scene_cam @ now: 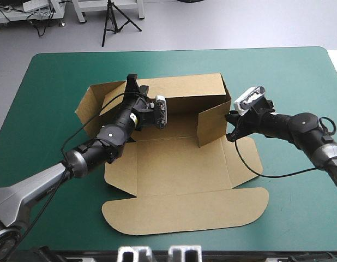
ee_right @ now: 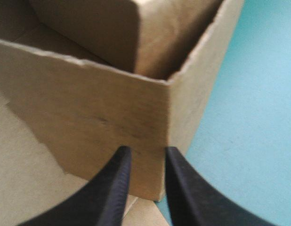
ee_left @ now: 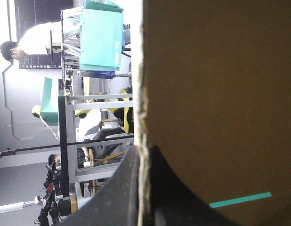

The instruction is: Fold the box

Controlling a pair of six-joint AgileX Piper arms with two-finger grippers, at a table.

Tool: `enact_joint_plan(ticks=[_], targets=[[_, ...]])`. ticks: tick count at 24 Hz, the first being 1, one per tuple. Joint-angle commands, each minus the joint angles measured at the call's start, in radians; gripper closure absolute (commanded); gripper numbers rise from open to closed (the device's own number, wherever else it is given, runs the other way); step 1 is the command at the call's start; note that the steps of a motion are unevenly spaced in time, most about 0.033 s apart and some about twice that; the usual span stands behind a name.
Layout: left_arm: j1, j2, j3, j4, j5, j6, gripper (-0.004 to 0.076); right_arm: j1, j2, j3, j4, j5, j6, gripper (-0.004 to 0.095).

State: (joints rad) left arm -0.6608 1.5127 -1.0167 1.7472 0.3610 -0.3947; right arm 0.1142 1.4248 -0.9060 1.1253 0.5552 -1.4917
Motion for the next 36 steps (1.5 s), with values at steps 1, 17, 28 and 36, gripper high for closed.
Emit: enact_joint_plan(ticks=[1,17,28,36], targets=[[-0.004,-0.032,-0.011,0.021,-0.003,-0.008,0.0733,0.003,-0.043,-0.022,0.030,0.049,-0.071,0.0286],[-0.097,0.043,-0.105,0.021,0.067,-0.068,0.0733,0.200,0.023,-0.021,0.119,-0.398,-0.032,0.0142],[-0.097,0.007,-0.105,0.014,0.015,-0.116,0.0733,0.200,0.065,-0.040,0.123,-0.374,-0.015,0.0401],[-0.097,0.007,-0.105,-0.002,0.000,-0.116,0.0727,0.200,0.065,-0.066,0.119,-0.266,-0.029,0.0902]])
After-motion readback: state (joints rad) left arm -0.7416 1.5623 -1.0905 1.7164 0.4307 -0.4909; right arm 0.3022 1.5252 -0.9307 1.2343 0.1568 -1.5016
